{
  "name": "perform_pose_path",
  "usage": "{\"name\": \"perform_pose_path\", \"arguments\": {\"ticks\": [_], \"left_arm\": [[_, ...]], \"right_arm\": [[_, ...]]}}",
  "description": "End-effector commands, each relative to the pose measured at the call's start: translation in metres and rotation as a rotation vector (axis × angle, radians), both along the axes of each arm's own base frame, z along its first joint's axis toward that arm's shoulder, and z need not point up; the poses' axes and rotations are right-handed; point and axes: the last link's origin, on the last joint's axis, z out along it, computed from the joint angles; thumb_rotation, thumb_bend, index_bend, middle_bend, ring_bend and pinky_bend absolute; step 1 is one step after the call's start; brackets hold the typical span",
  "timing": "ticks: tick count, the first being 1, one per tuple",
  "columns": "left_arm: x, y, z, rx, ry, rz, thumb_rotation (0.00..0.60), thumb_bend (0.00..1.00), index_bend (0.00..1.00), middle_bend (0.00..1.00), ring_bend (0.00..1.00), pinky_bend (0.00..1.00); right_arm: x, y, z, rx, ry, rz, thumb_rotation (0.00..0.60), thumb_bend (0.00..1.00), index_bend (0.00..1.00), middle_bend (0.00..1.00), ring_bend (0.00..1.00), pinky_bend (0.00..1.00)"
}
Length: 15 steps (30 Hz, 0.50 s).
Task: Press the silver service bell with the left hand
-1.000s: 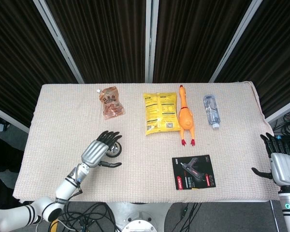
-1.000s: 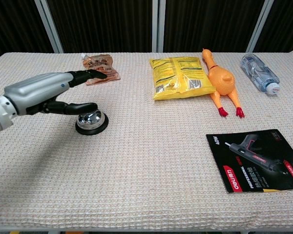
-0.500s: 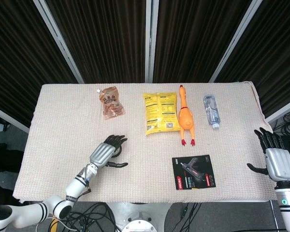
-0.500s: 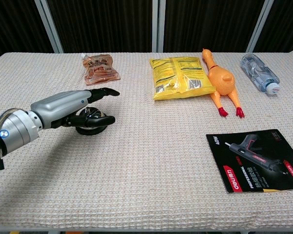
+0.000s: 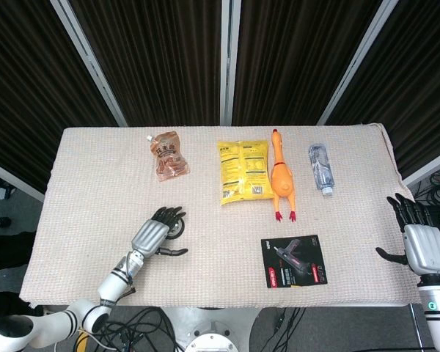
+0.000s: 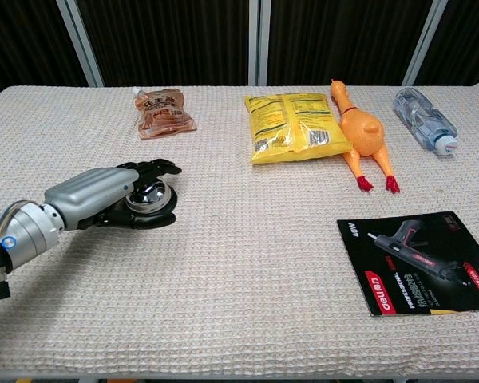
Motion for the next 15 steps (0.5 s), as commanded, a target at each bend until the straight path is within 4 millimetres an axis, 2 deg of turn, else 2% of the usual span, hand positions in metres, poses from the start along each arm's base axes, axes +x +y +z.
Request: {"name": "perform_pose_path", "arguments": {"ticks": [1,5,10,15], "left_arm": [[0.008,0.003,0.005,0.04,-0.02,-0.038,0.063,0.0,0.03,0.0,0.0,0.0],[0.014,0.002,0.01,0.054,-0.042,-0.056,0.061,0.0,0.03,0.0,0.0,0.0],[0.006,-0.006,0.0,0.006,-0.009,-0.032,0.063,0.0,0.03,0.0,0.0,0.0],[0.007,-0.004,-0.002,0.007,-0.006,-0.033,0.061,0.0,0.03,0.0,0.0,0.0]], "right_arm": [[0.0,0.0,0.0,0.001,-0.001,0.001,0.6,0.0,0.0,0.0,0.0,0.0],[-0.001,-0.001,-0.001,0.005,-0.002,-0.001,0.6,0.0,0.0,0.0,0.0,0.0],[-0.001,-0.001,-0.002,0.01,0.001,-0.006,0.6,0.0,0.0,0.0,0.0,0.0],[-0.001,-0.001,0.001,0.003,-0.001,-0.006,0.6,0.0,0.0,0.0,0.0,0.0]]}}
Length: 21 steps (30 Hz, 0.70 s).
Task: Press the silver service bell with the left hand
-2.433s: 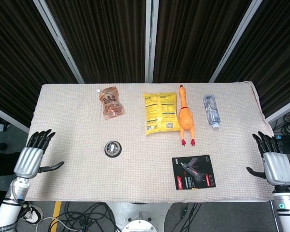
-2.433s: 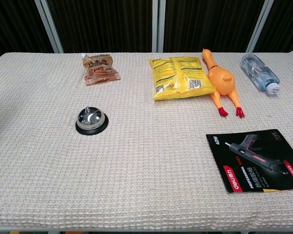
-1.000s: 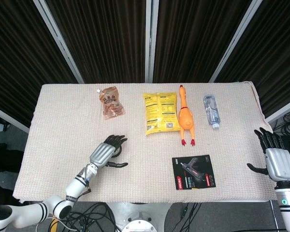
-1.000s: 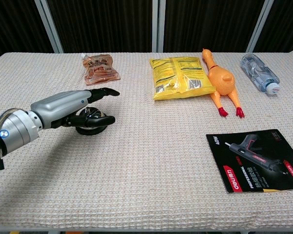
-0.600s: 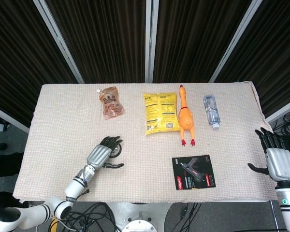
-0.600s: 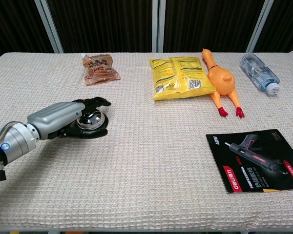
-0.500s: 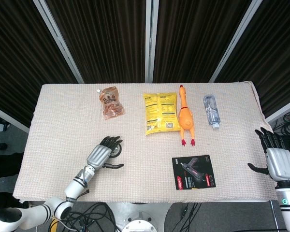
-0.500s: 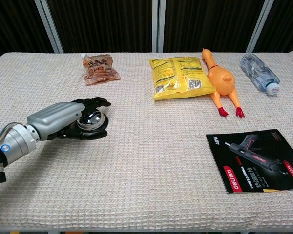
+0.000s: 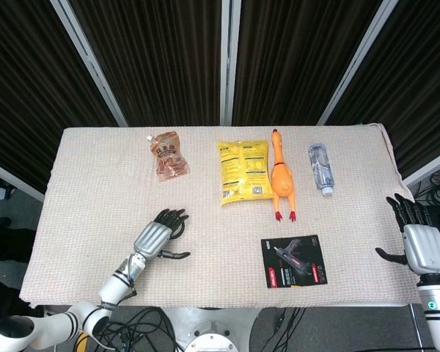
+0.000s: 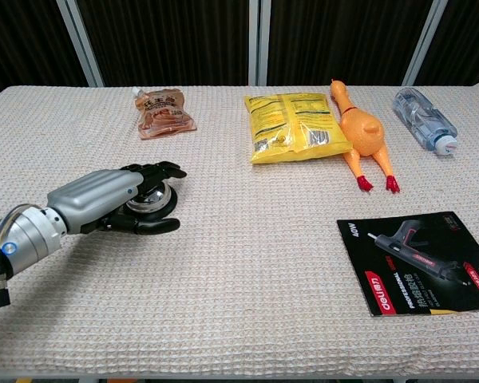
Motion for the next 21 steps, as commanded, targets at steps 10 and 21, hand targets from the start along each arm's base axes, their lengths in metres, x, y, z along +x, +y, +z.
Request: {"name": "perform_pose_path", "arguments": {"ticks": [10,21], "left_arm": [[0.002,0.0,0.005,0.009,-0.009,-0.001,0.061,0.0,0.03,0.0,0.0,0.0],[0.011,0.017,0.027,0.114,-0.069,-0.012,0.062,0.0,0.03,0.0,0.0,0.0]], "right_arm": [[-0.002,0.001,0.0,0.002,-0.007,-0.007,0.6,0.0,0.0,0.0,0.0,0.0],[-0.002,0.002,0.004,-0.014,-0.007,-0.004,0.6,0.0,0.0,0.0,0.0,0.0]]}}
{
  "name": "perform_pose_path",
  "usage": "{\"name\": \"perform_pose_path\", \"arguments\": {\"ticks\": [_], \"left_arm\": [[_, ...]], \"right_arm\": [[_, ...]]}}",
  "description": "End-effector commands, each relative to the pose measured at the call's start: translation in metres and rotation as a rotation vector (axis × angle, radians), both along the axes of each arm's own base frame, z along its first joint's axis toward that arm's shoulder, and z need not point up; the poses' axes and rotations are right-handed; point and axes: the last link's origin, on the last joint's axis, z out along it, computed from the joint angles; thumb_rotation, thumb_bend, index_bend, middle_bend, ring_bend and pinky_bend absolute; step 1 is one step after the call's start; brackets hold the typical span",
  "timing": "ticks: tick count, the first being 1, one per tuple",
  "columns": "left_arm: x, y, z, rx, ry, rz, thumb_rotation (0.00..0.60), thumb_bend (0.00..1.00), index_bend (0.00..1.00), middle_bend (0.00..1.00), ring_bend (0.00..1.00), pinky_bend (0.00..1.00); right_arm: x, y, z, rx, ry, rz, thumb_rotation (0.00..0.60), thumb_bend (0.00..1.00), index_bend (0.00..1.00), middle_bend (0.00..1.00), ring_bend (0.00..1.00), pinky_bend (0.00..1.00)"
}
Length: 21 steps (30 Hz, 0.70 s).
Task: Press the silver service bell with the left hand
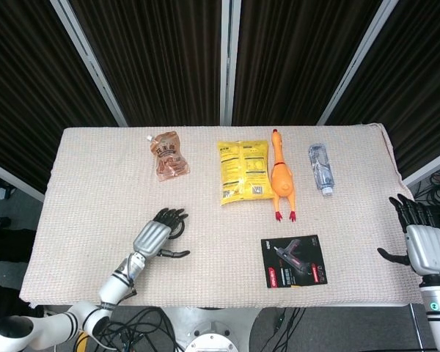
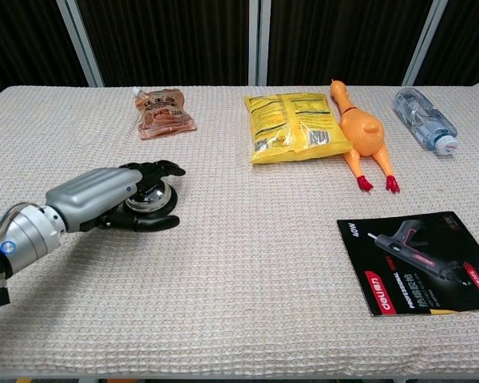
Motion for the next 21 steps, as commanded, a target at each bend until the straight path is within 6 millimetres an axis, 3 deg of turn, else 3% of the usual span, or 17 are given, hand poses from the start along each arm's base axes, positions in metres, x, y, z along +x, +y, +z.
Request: {"name": "perform_pose_path", "arguments": {"ticks": [1,4,7,11,14,17,21], "left_arm": [[0.007,0.018,0.03,0.115,-0.048,-0.01,0.062,0.0,0.03,0.0,0.0,0.0],[-0.001,0.025,0.058,0.207,-0.043,0.007,0.063,0.0,0.03,0.0,0.0,0.0],[-0.027,0.023,0.094,0.323,-0.011,0.062,0.059,0.0,0.03,0.0,0.0,0.0],[-0.067,0.007,0.147,0.485,0.019,0.169,0.06,0.0,0.03,0.0,0.0,0.0],[-0.091,-0.01,0.174,0.52,0.075,0.203,0.059,0.0,0.03,0.0,0.0,0.0],[-0.112,-0.032,0.189,0.503,0.149,0.217,0.06,0.0,0.03,0.0,0.0,0.0],[-0.124,-0.052,0.196,0.489,0.168,0.236,0.061,0.0,0.03,0.0,0.0,0.0]], "right_arm": [[-0.001,0.0,0.001,-0.004,-0.002,0.0,0.6,0.0,0.0,0.0,0.0,0.0],[-0.001,0.0,0.001,-0.003,-0.006,0.001,0.6,0.0,0.0,0.0,0.0,0.0],[-0.001,0.001,-0.001,0.006,-0.005,0.005,0.6,0.0,0.0,0.0,0.0,0.0],[0.005,0.0,-0.007,0.023,-0.005,0.043,0.6,0.0,0.0,0.0,0.0,0.0],[0.004,-0.005,-0.014,0.046,0.001,0.057,0.6,0.0,0.0,0.0,0.0,0.0],[-0.003,-0.009,-0.022,0.078,-0.006,0.029,0.6,0.0,0.0,0.0,0.0,0.0],[-0.009,-0.012,-0.027,0.092,-0.005,0.011,0.6,0.0,0.0,0.0,0.0,0.0]]}}
